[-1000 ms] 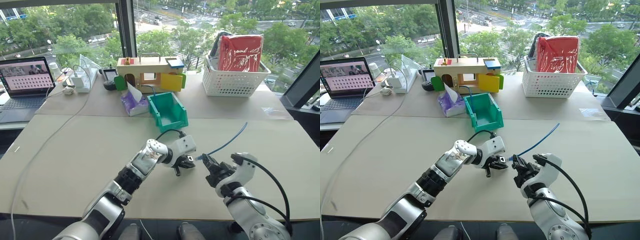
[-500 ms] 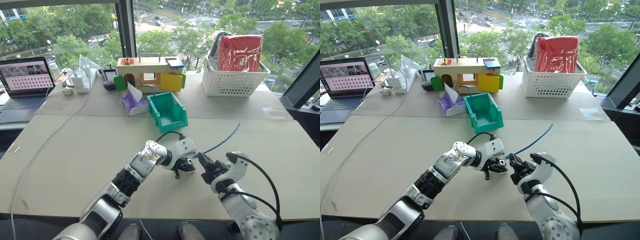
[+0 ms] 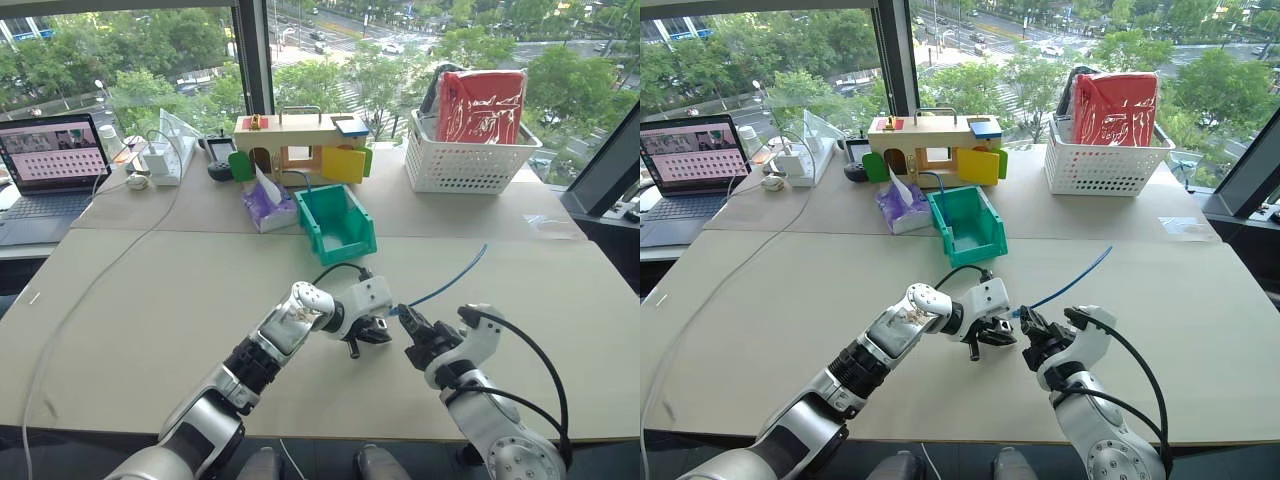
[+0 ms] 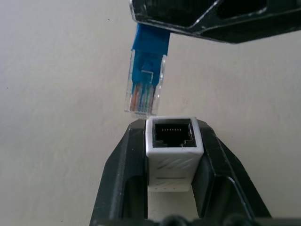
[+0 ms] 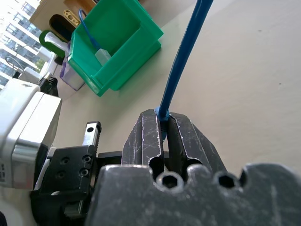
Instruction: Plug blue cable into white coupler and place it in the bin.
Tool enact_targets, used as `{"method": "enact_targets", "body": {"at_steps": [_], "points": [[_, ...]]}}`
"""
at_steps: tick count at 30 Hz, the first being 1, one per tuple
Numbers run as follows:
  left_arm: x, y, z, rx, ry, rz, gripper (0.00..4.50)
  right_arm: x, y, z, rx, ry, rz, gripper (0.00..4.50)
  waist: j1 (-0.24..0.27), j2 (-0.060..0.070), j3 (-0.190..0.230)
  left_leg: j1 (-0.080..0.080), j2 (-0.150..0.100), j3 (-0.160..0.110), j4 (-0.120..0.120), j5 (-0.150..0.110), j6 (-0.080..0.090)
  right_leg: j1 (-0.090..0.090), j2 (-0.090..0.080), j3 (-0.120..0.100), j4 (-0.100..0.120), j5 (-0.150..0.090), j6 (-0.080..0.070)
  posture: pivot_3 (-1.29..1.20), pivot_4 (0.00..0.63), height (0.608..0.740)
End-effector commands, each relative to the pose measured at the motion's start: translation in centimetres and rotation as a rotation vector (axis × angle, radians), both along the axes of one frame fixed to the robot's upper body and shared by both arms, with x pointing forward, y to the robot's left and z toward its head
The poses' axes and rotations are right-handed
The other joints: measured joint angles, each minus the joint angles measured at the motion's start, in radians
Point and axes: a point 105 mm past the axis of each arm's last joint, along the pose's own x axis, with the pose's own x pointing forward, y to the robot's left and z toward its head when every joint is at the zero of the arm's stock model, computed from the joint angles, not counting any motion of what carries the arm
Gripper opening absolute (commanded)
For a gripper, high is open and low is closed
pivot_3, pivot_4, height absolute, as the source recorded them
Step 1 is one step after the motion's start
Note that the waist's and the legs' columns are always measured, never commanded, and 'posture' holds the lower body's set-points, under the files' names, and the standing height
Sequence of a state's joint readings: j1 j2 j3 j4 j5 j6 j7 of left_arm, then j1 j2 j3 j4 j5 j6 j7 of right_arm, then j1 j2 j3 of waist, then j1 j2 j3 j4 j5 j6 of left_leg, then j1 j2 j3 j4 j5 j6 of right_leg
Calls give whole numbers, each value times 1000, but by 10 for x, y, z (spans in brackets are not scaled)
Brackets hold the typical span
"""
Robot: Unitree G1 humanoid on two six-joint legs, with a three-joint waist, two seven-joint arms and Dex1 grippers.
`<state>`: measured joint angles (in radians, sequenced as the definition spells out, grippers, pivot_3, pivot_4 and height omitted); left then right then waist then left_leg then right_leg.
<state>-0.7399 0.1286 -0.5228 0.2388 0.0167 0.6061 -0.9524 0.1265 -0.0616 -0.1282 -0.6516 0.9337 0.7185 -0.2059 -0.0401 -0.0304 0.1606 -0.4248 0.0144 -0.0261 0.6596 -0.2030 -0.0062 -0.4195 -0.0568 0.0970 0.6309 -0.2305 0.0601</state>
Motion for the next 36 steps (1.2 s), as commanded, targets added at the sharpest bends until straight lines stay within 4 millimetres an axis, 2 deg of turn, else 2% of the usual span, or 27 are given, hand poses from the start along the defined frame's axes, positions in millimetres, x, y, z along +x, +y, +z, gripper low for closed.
{"method": "enact_targets", "body": {"at_steps": [1, 15, 25, 31, 36], "points": [[-7, -6, -5, 6, -1, -35, 695, -3, 4, 9, 15, -25, 20, 0, 1, 0, 0, 0, 0, 0, 0, 0, 0, 0, 0, 0, 0, 0, 0, 0, 150, 729], [-8, -8, -5, 4, -1, -43, 695, -9, -1, 0, -17, 36, 4, 0, 2, 0, 0, 0, 0, 0, 0, 0, 0, 1, 0, 0, 0, 0, 0, 0, 150, 729], [-5, -8, -2, 11, -22, -34, 695, -8, 5, -5, -35, 63, 36, 0, 2, 0, 0, 1, 0, 0, 0, 0, 0, 1, 0, 0, 0, 0, 0, 0, 150, 729], [-5, -2, -5, 109, -14, -35, 695, -8, 8, -7, -183, 77, 68, 0, 0, 0, -1, 1, 0, 0, 1, 0, 0, 1, 0, 0, 0, 0, 0, 0, 150, 729], [-10, -2, -2, 160, -17, -68, 695, -9, 12, -12, -222, 101, 86, 0, -7, 1, -3, 2, 1, 0, 1, 0, 0, 1, 1, 0, 1, 0, 0, 0, 150, 729]]}}
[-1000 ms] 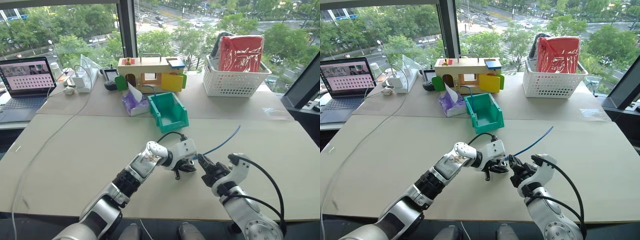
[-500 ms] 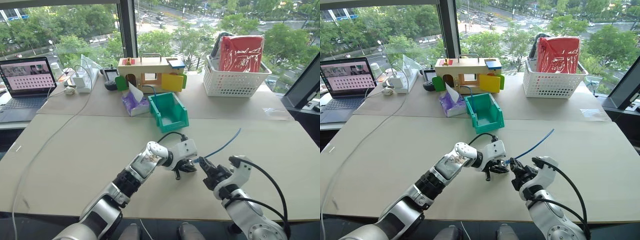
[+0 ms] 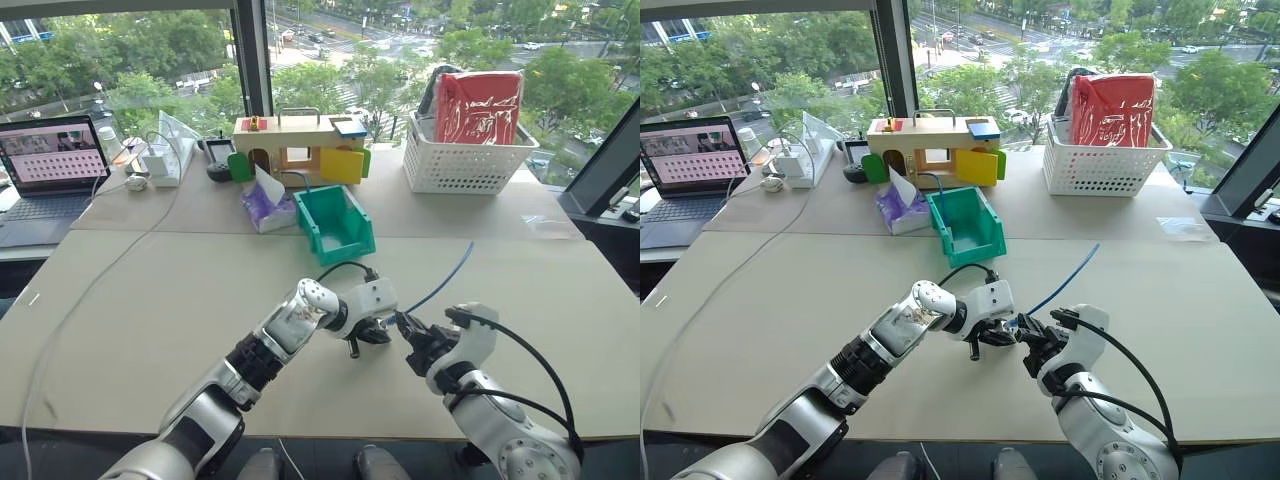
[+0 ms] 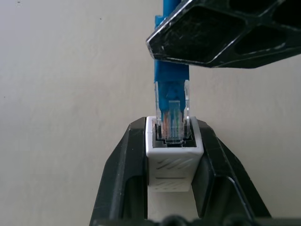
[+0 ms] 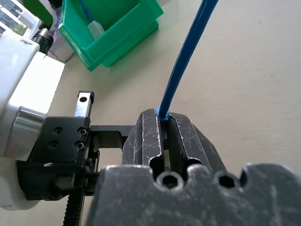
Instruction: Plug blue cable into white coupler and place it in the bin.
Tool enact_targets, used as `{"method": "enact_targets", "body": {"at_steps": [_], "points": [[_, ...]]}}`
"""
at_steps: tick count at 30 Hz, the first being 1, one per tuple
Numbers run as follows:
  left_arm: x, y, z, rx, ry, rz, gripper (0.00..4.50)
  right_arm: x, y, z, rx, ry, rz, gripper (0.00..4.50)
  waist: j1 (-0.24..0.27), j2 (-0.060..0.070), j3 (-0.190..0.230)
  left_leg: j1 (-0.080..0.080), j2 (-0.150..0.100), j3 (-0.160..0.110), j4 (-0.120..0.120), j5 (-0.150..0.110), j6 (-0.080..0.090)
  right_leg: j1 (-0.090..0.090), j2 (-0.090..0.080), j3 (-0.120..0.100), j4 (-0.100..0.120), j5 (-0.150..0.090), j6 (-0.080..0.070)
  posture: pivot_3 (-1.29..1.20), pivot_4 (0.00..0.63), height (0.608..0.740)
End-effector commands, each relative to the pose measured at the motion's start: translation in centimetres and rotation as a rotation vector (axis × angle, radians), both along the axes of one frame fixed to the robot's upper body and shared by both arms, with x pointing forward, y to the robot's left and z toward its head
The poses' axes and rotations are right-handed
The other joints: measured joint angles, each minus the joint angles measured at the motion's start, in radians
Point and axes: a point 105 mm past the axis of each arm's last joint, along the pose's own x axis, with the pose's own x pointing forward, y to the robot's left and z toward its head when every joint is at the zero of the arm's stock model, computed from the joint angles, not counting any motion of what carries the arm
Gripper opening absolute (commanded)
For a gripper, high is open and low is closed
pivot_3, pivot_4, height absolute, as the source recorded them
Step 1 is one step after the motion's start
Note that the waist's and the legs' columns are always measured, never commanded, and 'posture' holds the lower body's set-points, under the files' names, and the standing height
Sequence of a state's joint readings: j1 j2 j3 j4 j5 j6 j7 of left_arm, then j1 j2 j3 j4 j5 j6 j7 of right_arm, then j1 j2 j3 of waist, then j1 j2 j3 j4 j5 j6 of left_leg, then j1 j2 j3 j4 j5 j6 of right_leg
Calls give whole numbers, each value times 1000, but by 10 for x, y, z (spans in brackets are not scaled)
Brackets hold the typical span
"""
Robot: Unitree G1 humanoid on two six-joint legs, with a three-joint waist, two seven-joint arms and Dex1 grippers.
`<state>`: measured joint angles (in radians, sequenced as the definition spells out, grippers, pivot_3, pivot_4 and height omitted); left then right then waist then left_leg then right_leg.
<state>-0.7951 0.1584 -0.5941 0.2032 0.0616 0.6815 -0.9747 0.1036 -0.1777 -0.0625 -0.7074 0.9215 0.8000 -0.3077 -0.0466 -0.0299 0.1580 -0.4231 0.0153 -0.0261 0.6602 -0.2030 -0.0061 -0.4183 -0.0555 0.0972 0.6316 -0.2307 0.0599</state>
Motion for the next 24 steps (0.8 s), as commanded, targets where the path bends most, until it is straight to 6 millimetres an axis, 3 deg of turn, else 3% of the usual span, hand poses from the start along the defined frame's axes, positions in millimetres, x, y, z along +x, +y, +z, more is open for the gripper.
{"method": "enact_targets", "body": {"at_steps": [1, 24], "points": [[-10, -2, -4, 47, 27, -40, 695, -5, 5, -13, -54, 61, 31, 0, 0, 0, 0, 0, 0, 0, 0, 0, 0, 0, 0, 0, 0, 0, 0, 0, 150, 729], [-9, 4, -2, 8, 168, 106, 695, -10, 27, -6, -54, 51, 135, 0, -1, 0, -1, 0, 0, 0, 0, 0, 0, 0, 0, 0, 0, 0, 0, 0, 150, 729]]}}
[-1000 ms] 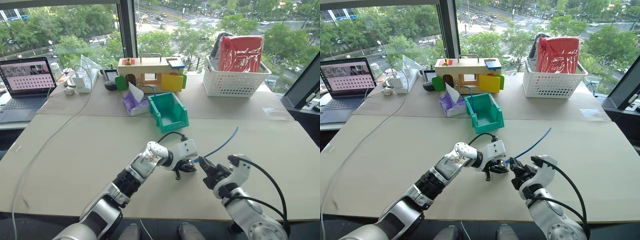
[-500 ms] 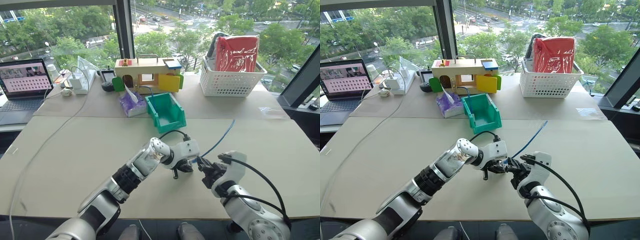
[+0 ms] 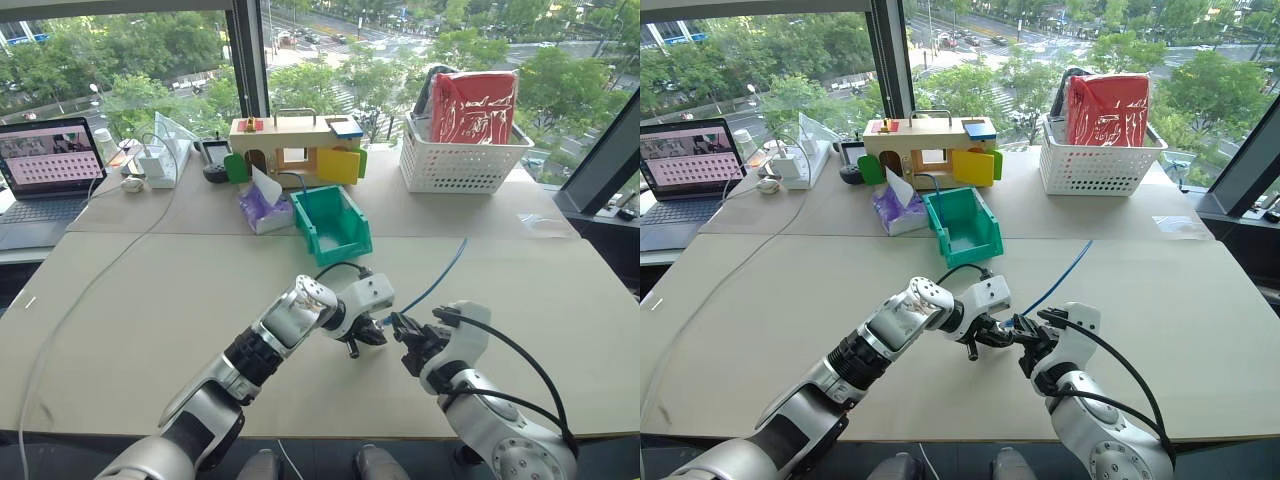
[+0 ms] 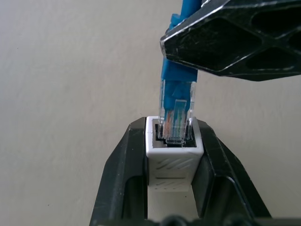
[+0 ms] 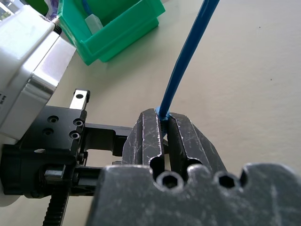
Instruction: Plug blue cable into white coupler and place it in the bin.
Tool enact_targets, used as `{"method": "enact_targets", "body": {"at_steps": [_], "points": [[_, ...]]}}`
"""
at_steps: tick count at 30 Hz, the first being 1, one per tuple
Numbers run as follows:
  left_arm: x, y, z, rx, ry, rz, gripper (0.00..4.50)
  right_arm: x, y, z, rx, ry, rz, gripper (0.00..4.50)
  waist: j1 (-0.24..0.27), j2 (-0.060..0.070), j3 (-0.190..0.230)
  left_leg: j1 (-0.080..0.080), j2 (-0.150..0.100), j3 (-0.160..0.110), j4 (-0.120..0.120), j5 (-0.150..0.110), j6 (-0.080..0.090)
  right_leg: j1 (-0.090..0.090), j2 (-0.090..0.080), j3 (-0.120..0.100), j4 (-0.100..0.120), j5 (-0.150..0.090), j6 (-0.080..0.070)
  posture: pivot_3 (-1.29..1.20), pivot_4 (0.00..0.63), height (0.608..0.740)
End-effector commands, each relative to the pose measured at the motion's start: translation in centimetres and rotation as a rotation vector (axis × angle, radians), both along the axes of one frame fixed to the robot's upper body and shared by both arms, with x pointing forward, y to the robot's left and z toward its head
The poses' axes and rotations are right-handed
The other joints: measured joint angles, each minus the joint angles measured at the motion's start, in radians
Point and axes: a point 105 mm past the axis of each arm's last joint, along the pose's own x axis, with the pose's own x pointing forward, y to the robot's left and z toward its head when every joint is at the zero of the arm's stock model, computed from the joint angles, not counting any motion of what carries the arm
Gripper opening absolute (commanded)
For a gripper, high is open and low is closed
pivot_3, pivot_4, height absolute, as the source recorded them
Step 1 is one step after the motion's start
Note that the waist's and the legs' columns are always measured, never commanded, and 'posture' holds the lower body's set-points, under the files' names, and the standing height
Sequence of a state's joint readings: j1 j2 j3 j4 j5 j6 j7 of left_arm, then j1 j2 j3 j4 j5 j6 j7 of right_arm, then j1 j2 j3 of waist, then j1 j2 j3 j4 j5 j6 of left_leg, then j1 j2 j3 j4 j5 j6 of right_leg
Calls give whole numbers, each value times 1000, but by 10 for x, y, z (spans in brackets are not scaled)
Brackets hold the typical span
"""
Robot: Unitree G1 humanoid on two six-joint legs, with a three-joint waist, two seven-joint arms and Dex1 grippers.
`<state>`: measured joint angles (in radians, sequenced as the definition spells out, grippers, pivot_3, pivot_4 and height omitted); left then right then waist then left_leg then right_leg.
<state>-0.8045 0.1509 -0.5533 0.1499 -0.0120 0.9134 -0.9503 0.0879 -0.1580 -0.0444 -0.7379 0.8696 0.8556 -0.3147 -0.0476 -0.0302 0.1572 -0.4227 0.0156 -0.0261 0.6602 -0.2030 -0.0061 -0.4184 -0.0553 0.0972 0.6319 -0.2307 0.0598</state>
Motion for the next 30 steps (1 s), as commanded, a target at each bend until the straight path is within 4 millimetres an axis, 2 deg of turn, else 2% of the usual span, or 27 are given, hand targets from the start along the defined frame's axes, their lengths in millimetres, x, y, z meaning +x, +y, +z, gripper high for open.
{"method": "enact_targets", "body": {"at_steps": [1, 10, 22, 30], "points": [[-6, -2, -5, 11, 18, -10, 695, -9, 21, -7, -12, 51, 123, 0, 0, 0, 0, 0, 0, 0, 0, 0, 0, 0, 0, 0, 0, 0, 0, 0, 150, 729], [-7, -3, -7, 14, 18, -15, 695, -8, 30, -1, -28, 34, 187, 0, 0, 0, 0, 0, 0, 0, 0, 0, 0, 0, 0, 0, 0, 0, 0, 0, 150, 729], [-7, -4, -8, 4, 31, 2, 695, -8, 38, 8, 55, 21, 216, 0, 0, 0, -1, 1, 0, 0, 0, 0, 0, 0, 0, 0, 0, 0, 0, 0, 150, 729], [-8, -5, -8, -1, 36, 9, 695, -15, 37, -7, 77, 92, 245, 0, 1, -1, -3, 1, 0, 0, 0, 0, 0, 1, 0, 0, 0, 0, 0, 0, 150, 729]]}}
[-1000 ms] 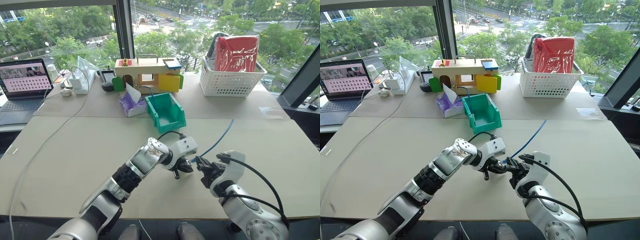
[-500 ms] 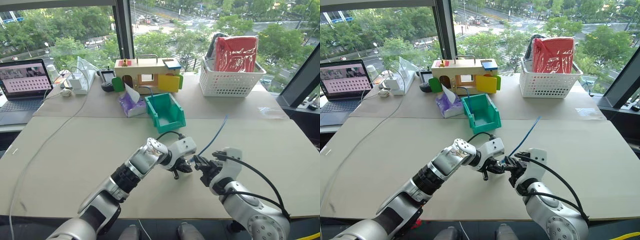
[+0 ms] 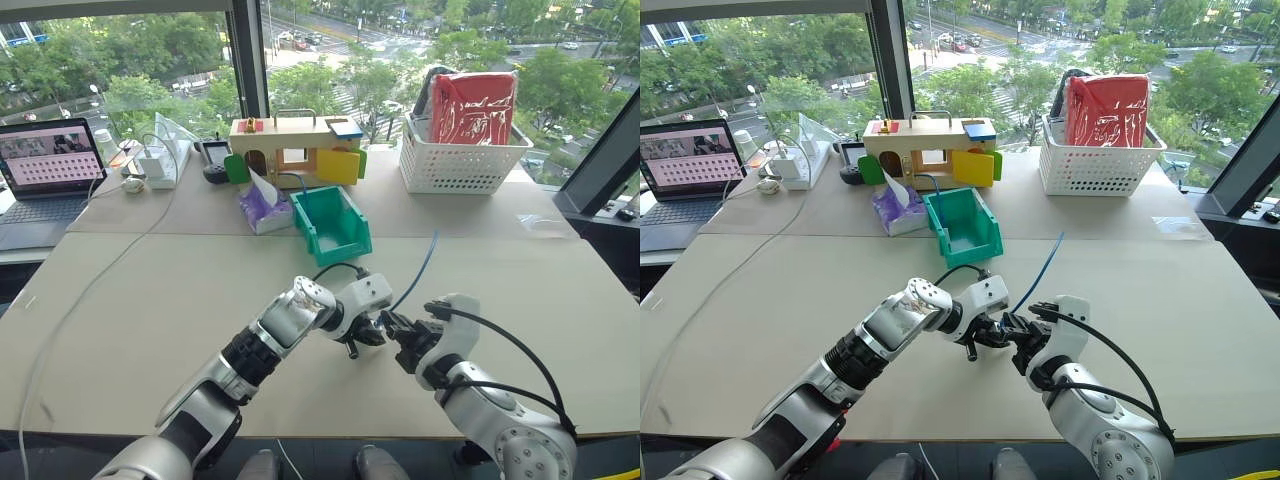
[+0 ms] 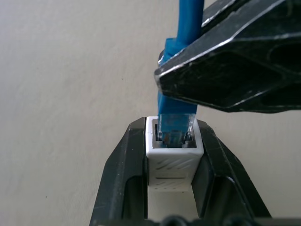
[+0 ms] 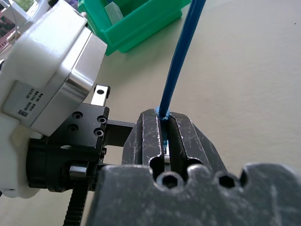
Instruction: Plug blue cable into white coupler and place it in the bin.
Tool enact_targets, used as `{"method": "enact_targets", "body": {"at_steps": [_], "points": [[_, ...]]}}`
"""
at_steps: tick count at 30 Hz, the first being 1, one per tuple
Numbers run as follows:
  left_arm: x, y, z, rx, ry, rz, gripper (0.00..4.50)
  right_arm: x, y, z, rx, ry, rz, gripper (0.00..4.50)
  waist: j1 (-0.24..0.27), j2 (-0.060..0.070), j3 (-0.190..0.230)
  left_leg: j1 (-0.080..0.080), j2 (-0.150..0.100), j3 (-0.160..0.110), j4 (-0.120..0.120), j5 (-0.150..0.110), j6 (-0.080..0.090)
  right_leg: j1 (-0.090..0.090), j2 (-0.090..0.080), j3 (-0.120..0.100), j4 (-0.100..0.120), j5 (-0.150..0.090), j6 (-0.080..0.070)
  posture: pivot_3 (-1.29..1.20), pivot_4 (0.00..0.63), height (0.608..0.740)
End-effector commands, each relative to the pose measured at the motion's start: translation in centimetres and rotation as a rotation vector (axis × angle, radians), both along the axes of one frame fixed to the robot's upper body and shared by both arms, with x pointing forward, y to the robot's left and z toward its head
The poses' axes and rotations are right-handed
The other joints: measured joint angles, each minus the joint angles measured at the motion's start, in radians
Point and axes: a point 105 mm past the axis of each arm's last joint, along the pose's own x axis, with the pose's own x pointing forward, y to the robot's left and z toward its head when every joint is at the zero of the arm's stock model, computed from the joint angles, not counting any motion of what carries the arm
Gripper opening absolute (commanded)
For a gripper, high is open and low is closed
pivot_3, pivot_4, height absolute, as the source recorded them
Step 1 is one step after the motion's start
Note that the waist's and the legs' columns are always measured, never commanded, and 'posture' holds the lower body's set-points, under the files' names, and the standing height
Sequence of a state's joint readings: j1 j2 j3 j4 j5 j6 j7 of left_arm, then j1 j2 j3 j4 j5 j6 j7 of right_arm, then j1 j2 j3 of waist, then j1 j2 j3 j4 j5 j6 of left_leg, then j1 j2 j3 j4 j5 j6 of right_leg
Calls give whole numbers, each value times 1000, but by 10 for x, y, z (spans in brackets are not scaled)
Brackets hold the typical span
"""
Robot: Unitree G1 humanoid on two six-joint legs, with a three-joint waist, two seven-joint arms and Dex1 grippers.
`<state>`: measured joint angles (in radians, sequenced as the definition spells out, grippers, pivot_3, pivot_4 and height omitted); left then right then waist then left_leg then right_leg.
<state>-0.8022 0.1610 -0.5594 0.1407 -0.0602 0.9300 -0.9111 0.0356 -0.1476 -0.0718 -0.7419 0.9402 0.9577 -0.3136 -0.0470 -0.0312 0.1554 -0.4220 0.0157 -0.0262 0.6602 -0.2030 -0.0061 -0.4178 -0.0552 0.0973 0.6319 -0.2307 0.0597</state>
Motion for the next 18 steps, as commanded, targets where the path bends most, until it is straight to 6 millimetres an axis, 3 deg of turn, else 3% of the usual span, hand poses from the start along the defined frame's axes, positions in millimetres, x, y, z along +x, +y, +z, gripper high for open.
{"method": "enact_targets", "body": {"at_steps": [1, 7, 18], "points": [[-7, -5, -7, 10, 23, -9, 695, -17, 25, -15, 55, 86, 172, 0, 0, 0, -1, 0, 0, 0, 0, 0, 0, 0, 0, 0, 0, 0, 0, 0, 150, 729], [-7, -3, -8, 6, 23, -2, 695, -23, 26, -31, 40, 149, 231, 0, 2, -3, -8, 0, 0, 0, 0, 0, 0, 1, 0, 0, 0, 0, 0, 0, 150, 729], [-5, 0, -8, -3, 11, 10, 695, -23, 36, -38, 58, 176, 279, 0, -1, -4, -12, 14, 1, 0, -3, -1, 1, 14, 0, -1, -3, -3, -2, 0, 150, 729]]}}
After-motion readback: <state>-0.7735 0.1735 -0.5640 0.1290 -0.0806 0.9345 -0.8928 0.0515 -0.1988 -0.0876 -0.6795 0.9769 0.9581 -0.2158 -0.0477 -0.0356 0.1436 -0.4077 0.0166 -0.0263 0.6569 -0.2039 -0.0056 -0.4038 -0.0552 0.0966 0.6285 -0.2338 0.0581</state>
